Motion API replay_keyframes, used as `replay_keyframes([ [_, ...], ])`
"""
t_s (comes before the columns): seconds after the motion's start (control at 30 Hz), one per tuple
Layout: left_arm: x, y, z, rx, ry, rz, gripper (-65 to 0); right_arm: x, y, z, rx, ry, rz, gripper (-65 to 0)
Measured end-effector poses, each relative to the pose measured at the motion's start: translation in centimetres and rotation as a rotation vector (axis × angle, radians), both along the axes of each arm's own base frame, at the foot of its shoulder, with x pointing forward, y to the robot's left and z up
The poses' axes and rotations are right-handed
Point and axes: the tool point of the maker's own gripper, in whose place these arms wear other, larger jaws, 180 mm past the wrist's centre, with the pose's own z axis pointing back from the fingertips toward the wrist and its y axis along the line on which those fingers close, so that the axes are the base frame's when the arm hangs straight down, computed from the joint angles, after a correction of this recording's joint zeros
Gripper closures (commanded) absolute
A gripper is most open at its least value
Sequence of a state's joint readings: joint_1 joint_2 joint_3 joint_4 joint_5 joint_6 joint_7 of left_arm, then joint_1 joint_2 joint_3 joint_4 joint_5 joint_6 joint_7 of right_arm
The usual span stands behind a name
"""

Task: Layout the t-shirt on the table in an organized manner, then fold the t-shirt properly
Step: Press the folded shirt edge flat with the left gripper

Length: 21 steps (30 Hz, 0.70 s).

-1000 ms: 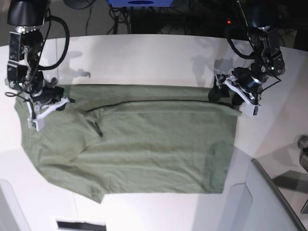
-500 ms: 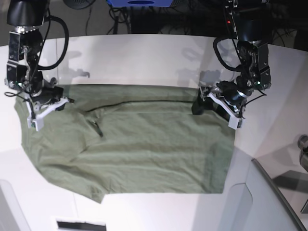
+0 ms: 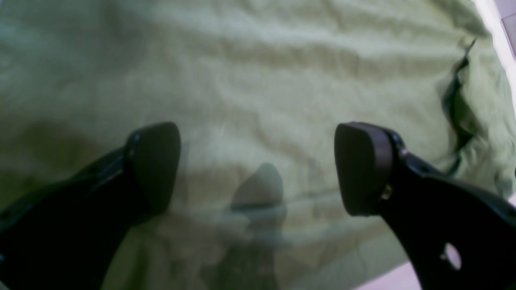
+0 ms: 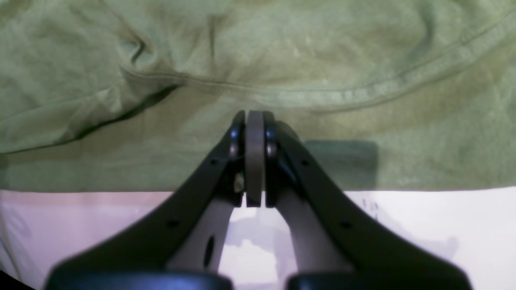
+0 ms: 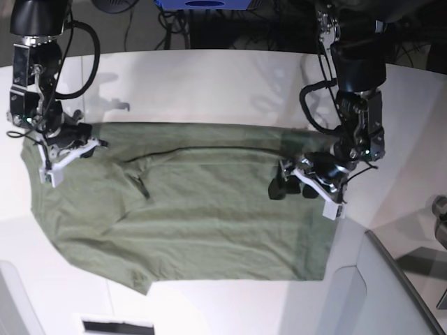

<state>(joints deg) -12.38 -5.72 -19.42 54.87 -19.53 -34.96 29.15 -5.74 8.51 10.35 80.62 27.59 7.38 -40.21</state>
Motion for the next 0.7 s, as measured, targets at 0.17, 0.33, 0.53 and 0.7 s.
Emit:
replay_keyframes([
  [0.17, 0.5, 1.7, 0.0, 0.003, -0.034, 0.071, -57.6, -0.1, -0.1, -0.1, -0.001, 0.002, 0.001, 0.0],
  [0.33, -0.6, 4.6, 3.7, 0.086, -0.143, 0.072, -57.6, -0.2, -1.7, 1.2, -0.015, -0.067, -0.061, 0.0],
  [0.53, -7.1, 4.9, 0.4, 0.142, -0.029, 0.024, -57.6, -0.7, -3.9, 1.5, 0.037, -0.117, -0.253, 0.0],
  [0.7, -6.9, 5.1, -0.1, 0.106, -0.048, 0.064, -57.6, -0.3, -4.8, -0.3, 0.042, -0.066, -0.262, 0.0],
])
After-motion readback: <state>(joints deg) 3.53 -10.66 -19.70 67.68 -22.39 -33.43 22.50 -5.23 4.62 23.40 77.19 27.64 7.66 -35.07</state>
